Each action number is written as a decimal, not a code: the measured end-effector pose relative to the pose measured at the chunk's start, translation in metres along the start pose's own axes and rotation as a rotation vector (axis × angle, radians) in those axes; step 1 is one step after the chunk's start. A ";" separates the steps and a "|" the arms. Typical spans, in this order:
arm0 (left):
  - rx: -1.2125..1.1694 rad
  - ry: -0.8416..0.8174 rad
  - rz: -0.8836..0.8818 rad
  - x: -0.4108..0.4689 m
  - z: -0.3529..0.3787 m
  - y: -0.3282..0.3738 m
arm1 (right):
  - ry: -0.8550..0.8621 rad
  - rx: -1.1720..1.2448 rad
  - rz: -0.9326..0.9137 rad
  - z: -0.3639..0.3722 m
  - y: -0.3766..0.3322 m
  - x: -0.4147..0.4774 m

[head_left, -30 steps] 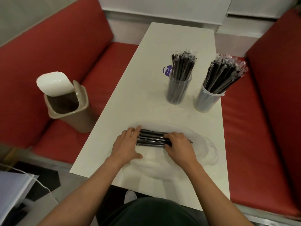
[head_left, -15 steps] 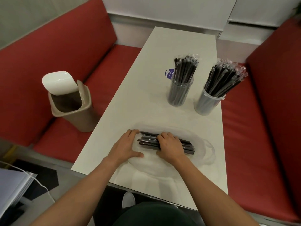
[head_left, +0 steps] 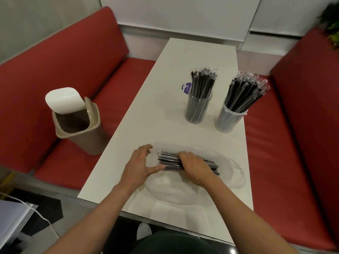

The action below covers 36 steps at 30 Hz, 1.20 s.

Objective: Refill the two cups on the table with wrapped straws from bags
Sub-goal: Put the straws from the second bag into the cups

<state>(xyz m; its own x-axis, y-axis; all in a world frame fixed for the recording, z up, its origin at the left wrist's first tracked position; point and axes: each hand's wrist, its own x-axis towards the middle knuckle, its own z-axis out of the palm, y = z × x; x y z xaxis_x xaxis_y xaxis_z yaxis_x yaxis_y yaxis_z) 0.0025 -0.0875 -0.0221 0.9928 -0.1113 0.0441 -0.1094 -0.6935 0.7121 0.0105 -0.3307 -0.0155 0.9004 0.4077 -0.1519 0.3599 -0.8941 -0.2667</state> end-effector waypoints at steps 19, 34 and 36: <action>-0.607 -0.421 0.015 0.029 -0.005 0.125 | 0.385 1.318 0.121 -0.112 -0.038 0.002; -0.776 -0.186 -0.134 0.018 -0.003 0.120 | 0.460 1.263 0.271 -0.115 -0.023 0.014; -0.761 -0.188 -0.131 0.020 -0.002 0.120 | 0.492 1.246 0.294 -0.115 -0.022 0.014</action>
<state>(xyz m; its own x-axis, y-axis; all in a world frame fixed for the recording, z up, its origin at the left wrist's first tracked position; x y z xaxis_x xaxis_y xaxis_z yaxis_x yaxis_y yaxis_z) 0.0098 -0.1711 0.0659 0.9629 -0.2280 -0.1444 0.1389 -0.0399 0.9895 0.0436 -0.3262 0.0975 0.9917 -0.1072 -0.0704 -0.0783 -0.0713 -0.9944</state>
